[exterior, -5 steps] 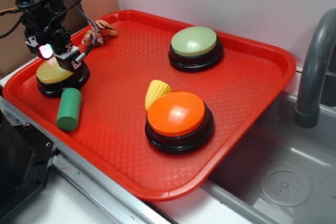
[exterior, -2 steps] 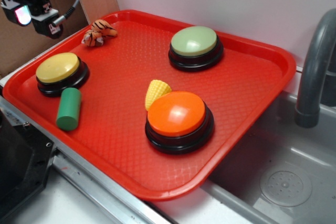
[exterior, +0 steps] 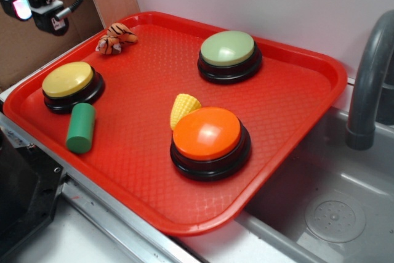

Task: Push the yellow button.

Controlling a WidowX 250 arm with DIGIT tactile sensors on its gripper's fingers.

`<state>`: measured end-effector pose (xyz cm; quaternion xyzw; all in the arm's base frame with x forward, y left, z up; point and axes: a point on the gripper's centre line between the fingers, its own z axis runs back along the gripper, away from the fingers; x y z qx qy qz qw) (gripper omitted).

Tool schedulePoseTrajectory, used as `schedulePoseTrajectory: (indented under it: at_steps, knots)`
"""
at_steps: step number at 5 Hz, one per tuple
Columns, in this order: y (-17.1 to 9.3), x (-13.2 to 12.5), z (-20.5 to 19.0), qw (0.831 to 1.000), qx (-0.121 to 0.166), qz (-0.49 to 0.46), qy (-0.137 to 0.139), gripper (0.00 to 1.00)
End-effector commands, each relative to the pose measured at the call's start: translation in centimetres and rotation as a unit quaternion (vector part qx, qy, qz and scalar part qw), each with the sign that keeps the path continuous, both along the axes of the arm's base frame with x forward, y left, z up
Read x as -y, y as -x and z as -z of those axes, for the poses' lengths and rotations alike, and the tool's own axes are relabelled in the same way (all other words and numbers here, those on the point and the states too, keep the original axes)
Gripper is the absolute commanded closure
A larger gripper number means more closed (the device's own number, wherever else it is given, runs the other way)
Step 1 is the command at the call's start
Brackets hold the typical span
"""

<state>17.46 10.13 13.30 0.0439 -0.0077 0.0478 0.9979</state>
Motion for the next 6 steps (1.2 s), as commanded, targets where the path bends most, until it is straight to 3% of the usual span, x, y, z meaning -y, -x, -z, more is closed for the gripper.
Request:
schedulePoseTrajectory:
  at_steps: [1,4,6]
  knots:
    - [-0.8,0.2,-3.5,0.999,0.042,0.003,-0.008,0.0]
    - [-0.5,0.5,-5.5,0.999,0.049,-0.014,0.01,0.0]
    - [0.0,0.7,-6.8,0.998,0.064,-0.017,0.006,0.0]
